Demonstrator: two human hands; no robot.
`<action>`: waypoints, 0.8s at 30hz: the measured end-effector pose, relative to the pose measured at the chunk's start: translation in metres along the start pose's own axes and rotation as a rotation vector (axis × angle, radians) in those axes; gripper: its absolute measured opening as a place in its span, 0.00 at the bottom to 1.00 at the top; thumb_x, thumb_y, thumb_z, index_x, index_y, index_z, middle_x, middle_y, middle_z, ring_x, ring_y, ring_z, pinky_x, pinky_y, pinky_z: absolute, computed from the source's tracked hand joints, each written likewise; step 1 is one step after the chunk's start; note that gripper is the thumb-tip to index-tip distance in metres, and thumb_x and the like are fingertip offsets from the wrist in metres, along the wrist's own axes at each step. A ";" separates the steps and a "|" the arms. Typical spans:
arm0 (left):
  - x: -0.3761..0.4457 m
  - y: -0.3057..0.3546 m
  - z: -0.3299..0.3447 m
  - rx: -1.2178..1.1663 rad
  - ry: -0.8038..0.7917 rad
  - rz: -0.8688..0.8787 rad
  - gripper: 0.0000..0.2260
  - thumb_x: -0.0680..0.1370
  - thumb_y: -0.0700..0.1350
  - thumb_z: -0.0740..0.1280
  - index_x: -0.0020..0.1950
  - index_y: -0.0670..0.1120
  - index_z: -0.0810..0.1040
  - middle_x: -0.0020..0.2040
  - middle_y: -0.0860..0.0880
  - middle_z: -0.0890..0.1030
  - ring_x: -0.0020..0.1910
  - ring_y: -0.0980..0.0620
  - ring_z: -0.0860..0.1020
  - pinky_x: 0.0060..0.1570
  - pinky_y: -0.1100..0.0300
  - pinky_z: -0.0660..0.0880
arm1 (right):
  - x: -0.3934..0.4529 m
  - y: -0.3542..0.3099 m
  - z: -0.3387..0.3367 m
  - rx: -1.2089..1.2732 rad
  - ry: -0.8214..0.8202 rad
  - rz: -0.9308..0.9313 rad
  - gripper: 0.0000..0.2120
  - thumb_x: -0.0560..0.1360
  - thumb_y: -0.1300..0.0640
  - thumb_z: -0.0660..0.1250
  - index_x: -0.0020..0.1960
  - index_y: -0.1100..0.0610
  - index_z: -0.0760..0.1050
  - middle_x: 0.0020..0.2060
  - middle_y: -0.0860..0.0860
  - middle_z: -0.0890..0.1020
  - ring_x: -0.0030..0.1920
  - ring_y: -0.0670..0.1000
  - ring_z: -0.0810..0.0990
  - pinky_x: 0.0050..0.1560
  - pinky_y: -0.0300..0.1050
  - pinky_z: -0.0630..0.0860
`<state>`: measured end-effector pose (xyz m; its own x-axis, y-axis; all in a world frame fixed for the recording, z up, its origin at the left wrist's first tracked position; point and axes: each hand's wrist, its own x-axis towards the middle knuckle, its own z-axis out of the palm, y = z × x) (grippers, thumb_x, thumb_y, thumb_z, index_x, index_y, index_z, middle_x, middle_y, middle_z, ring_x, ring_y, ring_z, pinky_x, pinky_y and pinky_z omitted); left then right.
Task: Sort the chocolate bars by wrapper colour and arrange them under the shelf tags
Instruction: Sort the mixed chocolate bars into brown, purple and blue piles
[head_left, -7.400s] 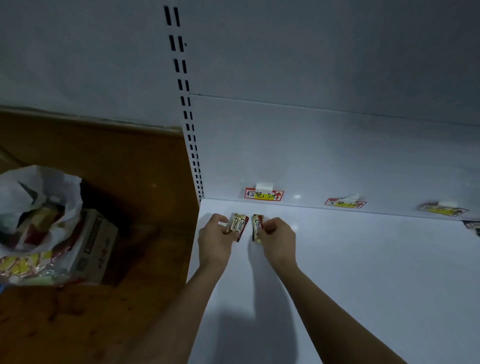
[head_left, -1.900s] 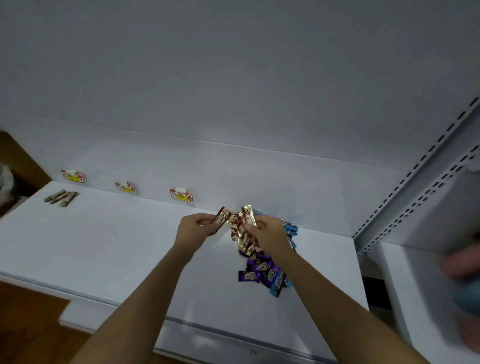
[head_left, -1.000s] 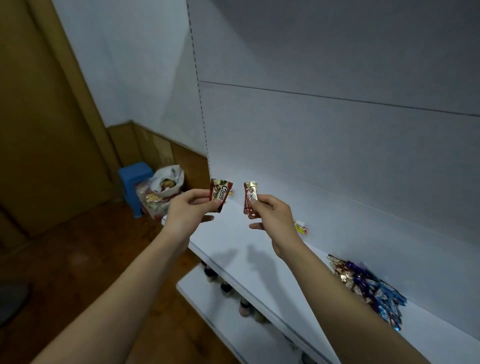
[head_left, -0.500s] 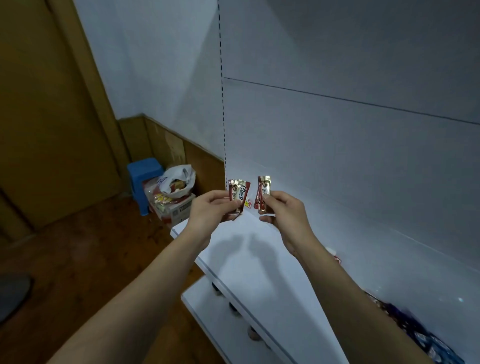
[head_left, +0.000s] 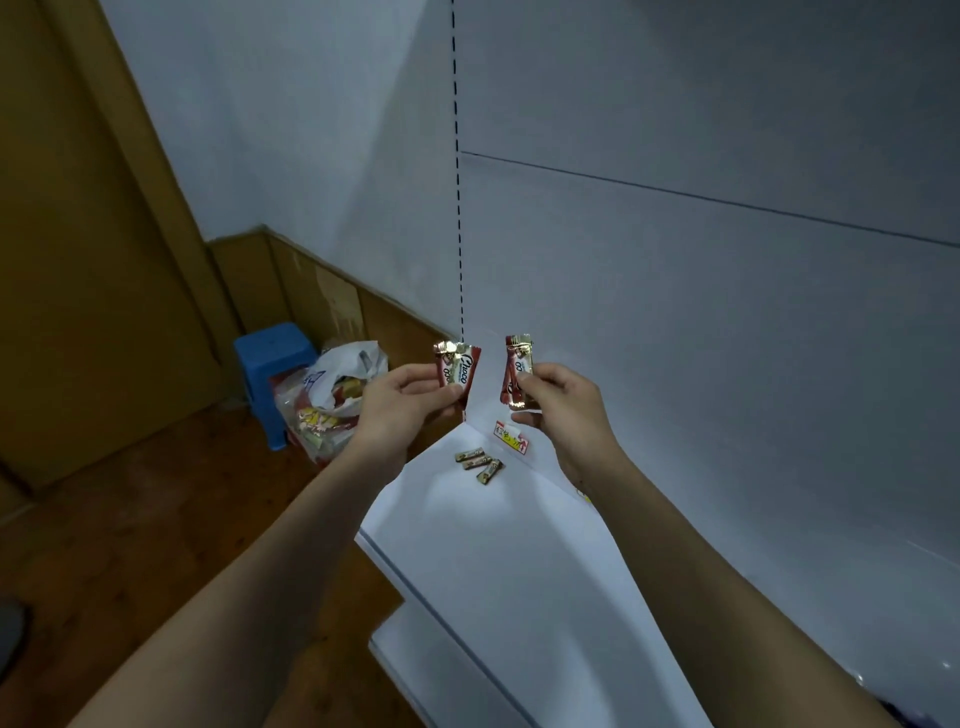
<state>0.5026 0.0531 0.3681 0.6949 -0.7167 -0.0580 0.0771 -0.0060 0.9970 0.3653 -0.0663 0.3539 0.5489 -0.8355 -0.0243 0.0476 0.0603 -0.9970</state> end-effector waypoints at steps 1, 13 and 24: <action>0.014 -0.004 -0.006 0.013 -0.004 -0.006 0.10 0.72 0.40 0.75 0.46 0.53 0.78 0.35 0.60 0.84 0.37 0.63 0.82 0.32 0.70 0.76 | 0.009 0.005 0.007 -0.004 0.013 0.005 0.04 0.76 0.57 0.68 0.48 0.53 0.81 0.42 0.50 0.85 0.39 0.49 0.85 0.46 0.48 0.82; 0.217 -0.110 -0.111 0.185 -0.317 -0.099 0.13 0.68 0.38 0.78 0.51 0.45 0.82 0.46 0.49 0.85 0.47 0.52 0.83 0.44 0.63 0.80 | 0.118 0.128 0.128 0.026 0.401 0.205 0.07 0.77 0.65 0.66 0.54 0.61 0.79 0.47 0.60 0.83 0.39 0.53 0.83 0.47 0.50 0.81; 0.280 -0.213 -0.108 0.228 -0.538 -0.338 0.07 0.69 0.35 0.76 0.45 0.42 0.83 0.44 0.45 0.84 0.44 0.52 0.81 0.39 0.67 0.77 | 0.129 0.231 0.148 -0.049 0.798 0.423 0.04 0.73 0.67 0.69 0.43 0.59 0.78 0.40 0.55 0.83 0.37 0.50 0.81 0.41 0.44 0.79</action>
<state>0.7578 -0.0708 0.1337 0.2014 -0.8970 -0.3936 0.0339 -0.3952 0.9180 0.5712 -0.0795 0.1318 -0.2300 -0.8802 -0.4151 -0.0720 0.4408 -0.8947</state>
